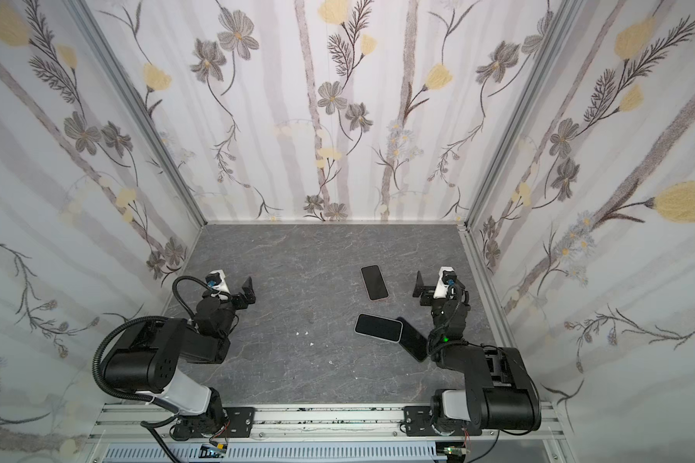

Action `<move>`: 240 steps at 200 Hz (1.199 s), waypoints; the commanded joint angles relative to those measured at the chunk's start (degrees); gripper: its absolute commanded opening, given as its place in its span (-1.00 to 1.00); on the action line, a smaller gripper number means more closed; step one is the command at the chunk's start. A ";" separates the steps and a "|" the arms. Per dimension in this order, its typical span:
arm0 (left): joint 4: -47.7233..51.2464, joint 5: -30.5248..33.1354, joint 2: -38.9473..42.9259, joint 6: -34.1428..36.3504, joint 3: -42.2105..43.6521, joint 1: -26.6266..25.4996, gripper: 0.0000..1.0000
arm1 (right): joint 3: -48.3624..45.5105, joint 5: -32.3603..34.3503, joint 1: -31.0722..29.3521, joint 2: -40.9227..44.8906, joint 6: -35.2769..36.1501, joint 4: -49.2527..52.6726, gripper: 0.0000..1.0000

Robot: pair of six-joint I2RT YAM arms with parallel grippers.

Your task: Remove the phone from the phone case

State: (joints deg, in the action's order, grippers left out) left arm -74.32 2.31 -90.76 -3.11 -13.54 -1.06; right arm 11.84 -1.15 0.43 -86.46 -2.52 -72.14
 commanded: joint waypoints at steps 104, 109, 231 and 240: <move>-1.97 -0.50 -0.03 -0.01 -0.23 0.35 1.00 | 0.21 -0.34 0.01 -0.20 0.58 -2.17 0.99; -2.09 -0.55 0.05 -0.05 -0.18 0.36 1.00 | 0.21 -0.27 0.01 -0.20 0.52 -2.13 0.99; 3.60 14.84 14.93 4.87 3.20 -8.41 1.00 | -1.16 -0.63 -0.69 8.20 1.90 2.09 0.99; 9.23 16.59 18.21 3.63 1.67 -9.86 1.00 | -0.43 -0.37 -0.86 11.71 1.89 6.52 0.99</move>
State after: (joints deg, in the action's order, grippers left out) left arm -72.27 9.63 -78.32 0.03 -10.26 -8.25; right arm 10.52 -2.20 -0.03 -80.47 -1.74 -71.09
